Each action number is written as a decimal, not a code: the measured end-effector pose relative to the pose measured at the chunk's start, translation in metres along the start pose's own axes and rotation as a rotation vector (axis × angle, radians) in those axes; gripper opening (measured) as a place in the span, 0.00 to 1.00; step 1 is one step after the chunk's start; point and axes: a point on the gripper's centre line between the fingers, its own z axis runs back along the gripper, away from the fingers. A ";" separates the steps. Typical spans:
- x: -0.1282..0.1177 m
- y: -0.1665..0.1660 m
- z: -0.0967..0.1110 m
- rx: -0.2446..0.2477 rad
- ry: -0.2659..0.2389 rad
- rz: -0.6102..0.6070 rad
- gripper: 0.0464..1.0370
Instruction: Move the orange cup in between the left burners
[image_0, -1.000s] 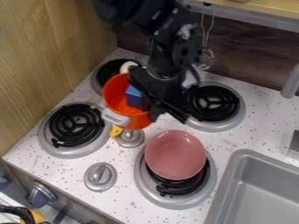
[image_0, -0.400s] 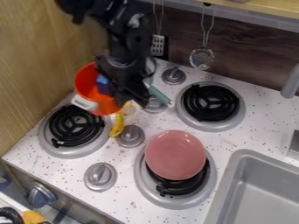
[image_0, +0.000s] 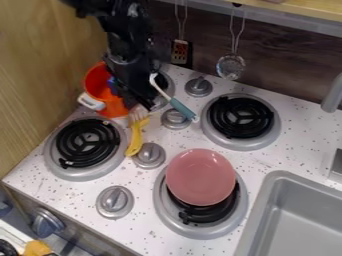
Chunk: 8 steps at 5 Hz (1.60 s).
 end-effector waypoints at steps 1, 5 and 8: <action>0.005 0.014 -0.011 -0.001 -0.023 -0.010 0.02; -0.005 0.026 -0.050 -0.008 -0.012 0.017 0.02; -0.012 0.038 -0.059 0.033 0.001 0.078 0.23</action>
